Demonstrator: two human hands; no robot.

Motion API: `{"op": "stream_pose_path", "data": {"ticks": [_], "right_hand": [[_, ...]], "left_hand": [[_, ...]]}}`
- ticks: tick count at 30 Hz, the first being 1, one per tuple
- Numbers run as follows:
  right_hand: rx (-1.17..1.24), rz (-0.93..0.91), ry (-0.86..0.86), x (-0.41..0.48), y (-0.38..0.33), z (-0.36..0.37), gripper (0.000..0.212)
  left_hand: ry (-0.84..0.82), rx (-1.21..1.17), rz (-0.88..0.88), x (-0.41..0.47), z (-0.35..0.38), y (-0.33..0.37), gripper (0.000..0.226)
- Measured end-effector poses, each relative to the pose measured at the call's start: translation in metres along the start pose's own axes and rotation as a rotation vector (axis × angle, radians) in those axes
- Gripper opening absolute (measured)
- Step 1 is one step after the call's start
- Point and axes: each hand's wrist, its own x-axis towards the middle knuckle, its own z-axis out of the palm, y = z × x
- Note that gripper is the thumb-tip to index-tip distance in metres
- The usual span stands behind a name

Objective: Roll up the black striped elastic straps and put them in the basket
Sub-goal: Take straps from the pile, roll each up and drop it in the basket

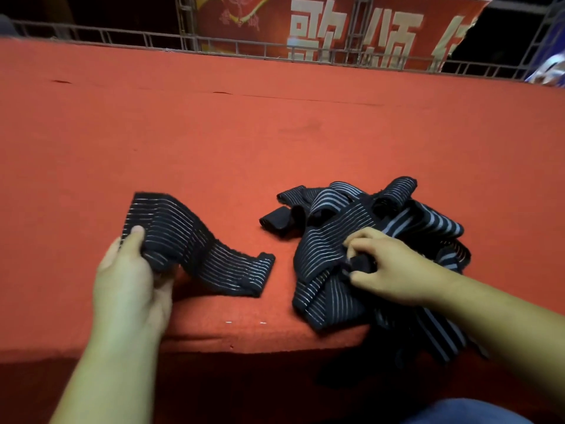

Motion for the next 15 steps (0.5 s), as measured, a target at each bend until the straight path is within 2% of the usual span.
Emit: {"op": "stream_pose_path", "data": {"ticks": [3, 5, 7, 11, 13, 15], "right_hand": [[0.048, -0.004, 0.005, -0.004, 0.003, -0.001, 0.034], [0.059, -0.007, -0.008, -0.004, 0.005, 0.000, 0.041], [0.058, 0.010, 0.018, -0.002, 0.007, 0.004, 0.042], [0.005, 0.083, 0.114, 0.001, 0.000, 0.012, 0.073], [-0.046, 0.117, 0.166, 0.005, -0.005, 0.019, 0.063], [-0.072, 0.135, 0.252, 0.008, -0.008, 0.027, 0.031]], "left_hand": [[-0.007, -0.127, 0.073, 0.001, 0.002, 0.006, 0.010], [-0.087, -0.098, 0.059, -0.003, 0.007, 0.002, 0.009], [-0.188, 0.069, 0.038, -0.009, 0.010, -0.009, 0.014], [-0.408, 0.515, 0.034, -0.031, 0.018, -0.029, 0.020], [-0.540, 0.680, 0.041, -0.039, 0.019, -0.037, 0.010], [-0.610, 0.725, 0.015, -0.044, 0.018, -0.044, 0.005]]}}
